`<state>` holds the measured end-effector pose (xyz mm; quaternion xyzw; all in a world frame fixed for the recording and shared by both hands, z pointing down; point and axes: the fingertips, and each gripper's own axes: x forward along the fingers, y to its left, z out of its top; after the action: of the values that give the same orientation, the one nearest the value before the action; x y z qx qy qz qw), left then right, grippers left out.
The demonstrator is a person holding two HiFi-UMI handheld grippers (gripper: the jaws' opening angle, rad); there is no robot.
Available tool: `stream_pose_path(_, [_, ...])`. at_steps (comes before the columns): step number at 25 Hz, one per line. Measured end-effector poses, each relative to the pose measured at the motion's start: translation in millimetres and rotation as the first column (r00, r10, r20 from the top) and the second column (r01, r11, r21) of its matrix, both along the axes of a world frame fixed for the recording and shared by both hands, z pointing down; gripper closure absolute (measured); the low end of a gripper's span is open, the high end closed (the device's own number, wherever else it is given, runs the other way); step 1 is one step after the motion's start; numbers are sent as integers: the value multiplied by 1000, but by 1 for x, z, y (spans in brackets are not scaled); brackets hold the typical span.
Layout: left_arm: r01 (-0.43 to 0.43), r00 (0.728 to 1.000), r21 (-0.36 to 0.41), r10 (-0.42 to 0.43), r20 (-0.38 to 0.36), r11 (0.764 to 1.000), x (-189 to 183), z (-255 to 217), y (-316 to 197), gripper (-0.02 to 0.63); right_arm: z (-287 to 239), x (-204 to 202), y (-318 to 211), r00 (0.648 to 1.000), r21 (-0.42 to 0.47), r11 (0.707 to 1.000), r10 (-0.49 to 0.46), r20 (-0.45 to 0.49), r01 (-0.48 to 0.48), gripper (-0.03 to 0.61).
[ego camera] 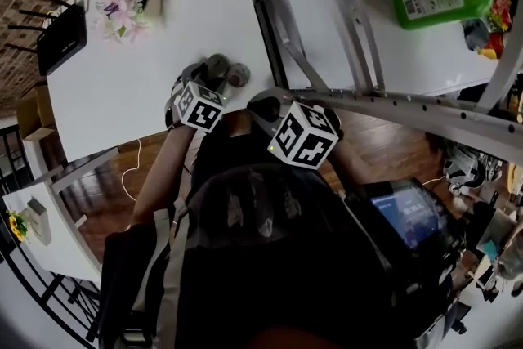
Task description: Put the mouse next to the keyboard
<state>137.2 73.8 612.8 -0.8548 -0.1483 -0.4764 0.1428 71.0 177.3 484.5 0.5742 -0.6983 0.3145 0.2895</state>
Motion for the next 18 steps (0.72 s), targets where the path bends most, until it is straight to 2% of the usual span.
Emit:
stream_pose_path(3, [12, 1000, -51, -11, 22, 999, 4, -1, 5, 348, 1, -1, 2, 999, -19, 999, 34, 1, -34, 572])
stream_pose_path(7, [131, 991, -127, -130, 15, 983, 7, -4, -6, 350, 1, -5, -4, 1000, -27, 999, 23, -11, -23, 572])
stream_pose_path(9, [156, 988, -125, -157, 3, 980, 6, -3, -10, 348, 2, -7, -7, 1000, -27, 999, 17, -13, -18, 572])
stream_pose_path(12, [150, 988, -95, -152, -17, 984, 4, -3, -14, 346, 3, -10, -9, 1000, -26, 1000, 7, -12, -7, 572])
stream_pose_path(15, [166, 985, -145, -169, -14, 976, 10, -12, -13, 333, 2, -10, -5, 1000, -30, 1000, 5, -13, -5, 572])
stream_pose_path(18, [134, 991, -107, -134, 3, 985, 14, -17, -13, 328, 1, -8, 1, 1000, -29, 1000, 1, -12, -1, 572])
